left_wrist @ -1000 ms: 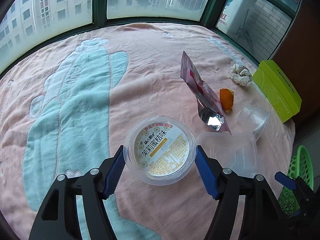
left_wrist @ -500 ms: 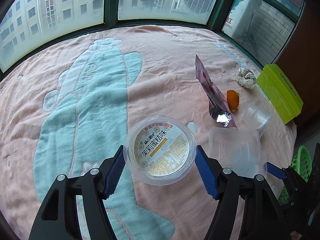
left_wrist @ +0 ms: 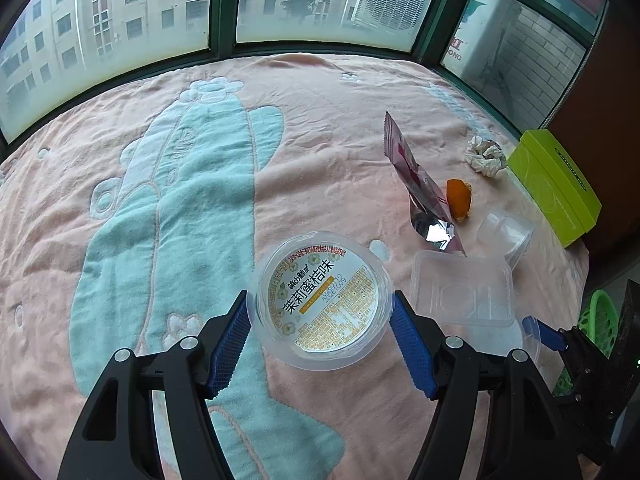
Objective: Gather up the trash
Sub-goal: 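Grasp the large clear round lid with the right gripper while the left holds the yogurt cup, then carry the lid and yogurt cup over the green basket and open both grippers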
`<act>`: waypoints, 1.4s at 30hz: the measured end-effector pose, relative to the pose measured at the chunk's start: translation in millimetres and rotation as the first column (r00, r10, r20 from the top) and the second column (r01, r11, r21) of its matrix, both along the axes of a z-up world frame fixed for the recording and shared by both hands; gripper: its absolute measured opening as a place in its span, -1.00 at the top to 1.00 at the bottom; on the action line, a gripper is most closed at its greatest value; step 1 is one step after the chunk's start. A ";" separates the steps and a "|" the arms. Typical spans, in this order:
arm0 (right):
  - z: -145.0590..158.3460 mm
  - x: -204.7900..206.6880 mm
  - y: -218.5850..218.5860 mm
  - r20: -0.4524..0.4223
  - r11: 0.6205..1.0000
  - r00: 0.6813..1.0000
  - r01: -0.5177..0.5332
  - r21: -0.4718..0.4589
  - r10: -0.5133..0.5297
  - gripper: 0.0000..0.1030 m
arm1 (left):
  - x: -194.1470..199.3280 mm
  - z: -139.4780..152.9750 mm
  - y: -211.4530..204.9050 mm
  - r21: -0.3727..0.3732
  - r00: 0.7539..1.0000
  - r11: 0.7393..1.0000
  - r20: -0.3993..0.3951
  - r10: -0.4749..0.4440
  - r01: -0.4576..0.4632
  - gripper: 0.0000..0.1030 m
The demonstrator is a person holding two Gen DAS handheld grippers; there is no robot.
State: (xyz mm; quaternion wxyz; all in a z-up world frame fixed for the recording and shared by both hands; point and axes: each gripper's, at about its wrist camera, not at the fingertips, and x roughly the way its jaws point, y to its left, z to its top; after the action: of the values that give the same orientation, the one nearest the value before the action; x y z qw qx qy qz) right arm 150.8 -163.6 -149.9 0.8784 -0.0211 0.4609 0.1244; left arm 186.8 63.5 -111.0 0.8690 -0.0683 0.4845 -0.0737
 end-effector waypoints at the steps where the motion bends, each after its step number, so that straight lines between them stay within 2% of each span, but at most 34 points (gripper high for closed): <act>1: 3.6 -2.0 -2.0 0.007 1.000 1.000 0.000 0.002 0.000 -0.78 | -0.7 1.1 -1.1 0.000 1.000 1.000 0.002 -0.002 0.002 -0.29; 12: 38.6 -27.3 -24.1 0.072 1.000 0.997 0.026 0.013 -0.027 -0.77 | -12.8 19.8 -14.0 -0.006 0.999 1.000 0.038 -0.025 0.025 -0.29; 27: 84.0 -78.1 -75.7 0.161 0.988 0.975 0.142 0.058 -0.150 -0.78 | -45.1 58.0 -59.5 -0.009 0.987 0.993 0.115 -0.116 0.118 -0.29; 35: 95.3 -108.0 -122.2 0.169 0.963 0.949 0.258 0.077 -0.268 -0.78 | -64.0 74.1 -103.2 -0.023 0.969 0.979 0.150 -0.197 0.202 -0.29; 42: 97.8 -131.9 -169.6 0.171 0.924 0.908 0.374 0.078 -0.383 -0.78 | -72.7 82.3 -144.8 -0.028 0.948 0.960 0.163 -0.272 0.280 -0.29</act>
State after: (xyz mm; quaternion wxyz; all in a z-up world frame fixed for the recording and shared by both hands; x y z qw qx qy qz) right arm 18.9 -333.2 -52.2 0.9247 0.0766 0.3708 -0.0406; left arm 114.1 -81.3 -28.7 0.8837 -0.0160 0.4169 -0.2120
